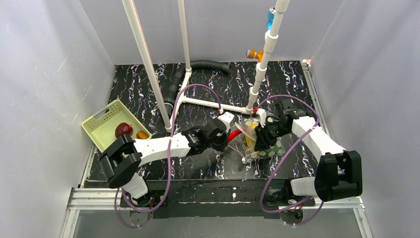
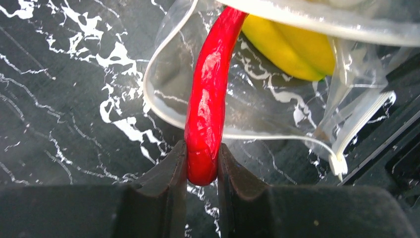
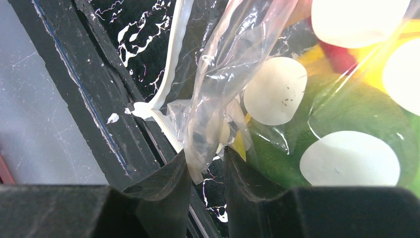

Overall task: Open the zip-top bag and remove the fake food
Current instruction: Pick up the fake vegetable from the zipper food storage bag.

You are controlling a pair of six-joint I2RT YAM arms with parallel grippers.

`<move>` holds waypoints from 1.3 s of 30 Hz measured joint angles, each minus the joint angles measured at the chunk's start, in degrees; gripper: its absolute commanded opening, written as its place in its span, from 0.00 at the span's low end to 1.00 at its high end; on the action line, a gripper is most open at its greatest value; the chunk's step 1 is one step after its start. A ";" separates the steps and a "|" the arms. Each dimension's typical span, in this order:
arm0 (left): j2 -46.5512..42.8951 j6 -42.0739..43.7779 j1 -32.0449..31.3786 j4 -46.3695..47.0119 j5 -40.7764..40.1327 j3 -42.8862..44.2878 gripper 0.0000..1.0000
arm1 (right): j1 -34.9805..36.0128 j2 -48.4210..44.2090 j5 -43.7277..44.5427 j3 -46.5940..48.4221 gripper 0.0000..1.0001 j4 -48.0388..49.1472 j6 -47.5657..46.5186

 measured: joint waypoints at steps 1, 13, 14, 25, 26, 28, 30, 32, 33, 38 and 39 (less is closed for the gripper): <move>-0.68 0.48 -0.02 -1.38 0.02 0.00 0.00 | 0.00 0.00 0.00 0.00 0.36 0.02 0.00; -11.23 7.32 -0.02 -16.37 0.96 -0.81 0.00 | 0.00 0.00 0.00 0.00 0.36 0.00 0.00; -13.81 7.67 0.00 -17.55 0.85 -1.92 0.00 | 0.00 0.07 0.02 0.00 0.36 0.02 0.00; -21.68 9.64 -0.02 -22.86 0.74 -5.77 0.00 | 0.00 0.11 0.02 0.00 0.36 -0.07 -0.02; -22.32 9.66 -0.02 -23.65 0.74 -5.97 0.00 | 0.00 0.11 0.02 0.00 0.36 -0.09 -0.02; -23.30 9.66 -0.02 -24.17 0.74 -6.10 0.00 | 0.00 0.11 0.02 0.00 0.36 -0.11 -0.02; -25.03 9.55 -0.02 -24.57 0.81 -6.56 0.00 | 0.00 0.11 0.02 0.00 0.36 -0.13 -0.02; -26.53 9.27 -0.02 -25.24 0.92 -7.13 0.00 | 0.00 0.11 0.02 0.00 0.36 -0.15 -0.02; -27.39 9.16 -0.02 -25.53 0.94 -7.48 0.00 | 0.00 0.11 0.02 0.00 0.36 -0.15 -0.02; -31.32 8.00 -0.02 -27.78 0.94 -8.33 0.00 | 0.00 0.11 0.02 0.00 0.36 -0.20 -0.02; -31.93 7.69 -0.02 -28.26 0.94 -8.41 0.00 | 0.00 0.11 0.02 0.00 0.36 -0.20 -0.02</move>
